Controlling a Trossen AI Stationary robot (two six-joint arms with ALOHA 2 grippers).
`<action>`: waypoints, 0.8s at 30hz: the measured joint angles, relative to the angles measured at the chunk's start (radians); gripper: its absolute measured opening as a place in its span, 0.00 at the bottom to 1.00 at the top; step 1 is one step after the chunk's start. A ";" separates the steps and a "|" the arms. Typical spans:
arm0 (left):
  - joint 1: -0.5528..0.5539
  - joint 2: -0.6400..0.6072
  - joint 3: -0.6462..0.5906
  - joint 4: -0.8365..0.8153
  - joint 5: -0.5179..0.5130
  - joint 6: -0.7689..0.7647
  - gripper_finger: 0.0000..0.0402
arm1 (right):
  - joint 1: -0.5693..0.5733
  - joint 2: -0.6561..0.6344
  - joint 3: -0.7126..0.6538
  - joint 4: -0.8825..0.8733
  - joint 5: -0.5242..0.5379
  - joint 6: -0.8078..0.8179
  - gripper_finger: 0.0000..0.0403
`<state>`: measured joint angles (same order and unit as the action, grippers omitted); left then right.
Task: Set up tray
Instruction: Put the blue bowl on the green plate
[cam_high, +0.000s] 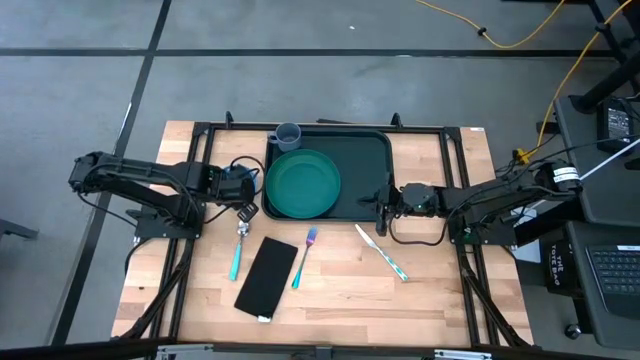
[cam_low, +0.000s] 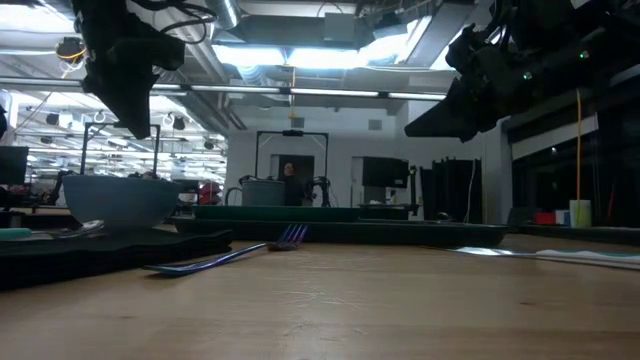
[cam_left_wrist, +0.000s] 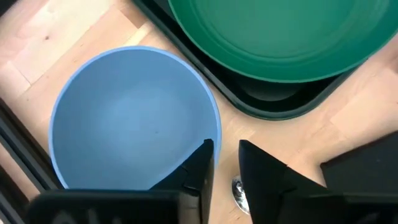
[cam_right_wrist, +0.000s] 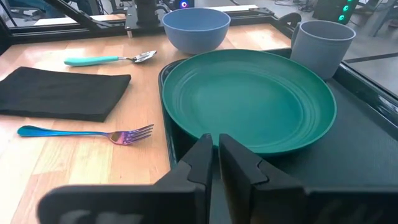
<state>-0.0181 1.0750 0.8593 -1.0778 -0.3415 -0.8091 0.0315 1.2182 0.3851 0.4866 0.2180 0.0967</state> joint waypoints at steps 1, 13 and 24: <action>0.000 0.005 0.000 0.000 -0.007 -0.009 0.20 | 0.000 0.000 0.000 0.000 0.000 0.000 0.09; 0.001 0.170 0.000 0.002 0.028 -0.025 0.30 | 0.000 0.011 0.001 -0.004 0.000 0.000 0.09; 0.079 0.296 0.000 0.005 0.053 0.067 0.30 | -0.001 0.097 0.002 0.028 0.001 0.000 0.09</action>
<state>0.0612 1.3707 0.8589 -1.0728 -0.2889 -0.7423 0.0308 1.3154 0.3866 0.5149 0.2188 0.0963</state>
